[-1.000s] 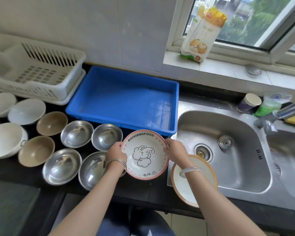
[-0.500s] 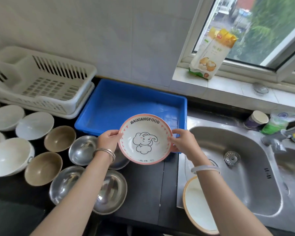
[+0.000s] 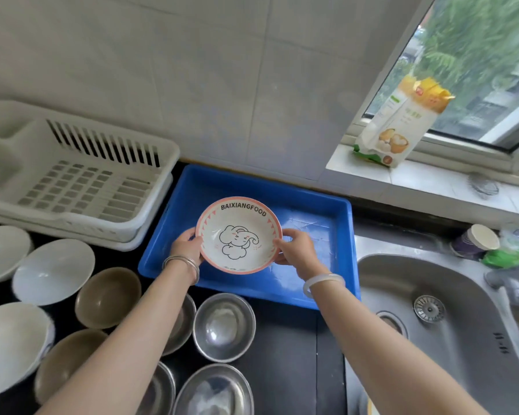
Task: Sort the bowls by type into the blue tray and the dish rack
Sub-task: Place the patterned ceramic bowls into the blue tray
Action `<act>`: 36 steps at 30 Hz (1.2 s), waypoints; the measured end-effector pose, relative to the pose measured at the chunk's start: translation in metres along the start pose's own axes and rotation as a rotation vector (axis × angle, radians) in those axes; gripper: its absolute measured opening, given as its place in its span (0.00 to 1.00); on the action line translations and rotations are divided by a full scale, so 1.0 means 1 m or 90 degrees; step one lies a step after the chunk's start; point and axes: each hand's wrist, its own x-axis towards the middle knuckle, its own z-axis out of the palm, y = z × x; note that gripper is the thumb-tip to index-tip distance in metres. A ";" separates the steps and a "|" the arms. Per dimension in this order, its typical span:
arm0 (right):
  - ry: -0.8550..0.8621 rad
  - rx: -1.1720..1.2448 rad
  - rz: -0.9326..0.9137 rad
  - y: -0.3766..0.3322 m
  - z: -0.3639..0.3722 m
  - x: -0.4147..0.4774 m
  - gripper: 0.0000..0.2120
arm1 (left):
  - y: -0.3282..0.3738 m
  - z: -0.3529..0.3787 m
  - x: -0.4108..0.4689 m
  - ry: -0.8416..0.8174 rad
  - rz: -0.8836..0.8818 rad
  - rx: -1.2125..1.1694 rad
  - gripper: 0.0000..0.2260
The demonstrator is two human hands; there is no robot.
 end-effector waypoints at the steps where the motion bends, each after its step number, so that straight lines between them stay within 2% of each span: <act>1: -0.003 -0.001 0.010 -0.001 0.006 0.005 0.14 | 0.000 -0.001 0.008 0.003 -0.006 0.006 0.17; 12: 0.002 0.030 0.070 0.009 0.041 0.026 0.15 | -0.011 -0.016 0.060 0.008 -0.037 0.063 0.16; 16: -0.026 0.130 0.079 0.015 0.046 0.020 0.14 | -0.012 -0.022 0.061 0.004 -0.040 0.019 0.17; 22: -0.175 0.388 0.155 0.028 0.046 0.002 0.16 | -0.015 -0.032 0.058 -0.061 -0.197 -0.052 0.09; 29: -0.129 0.455 0.146 0.012 0.069 0.008 0.15 | -0.018 -0.028 0.067 0.012 -0.161 -0.154 0.16; 36: -0.094 0.491 0.147 -0.008 0.091 0.023 0.16 | -0.015 -0.021 0.071 0.017 -0.137 -0.228 0.14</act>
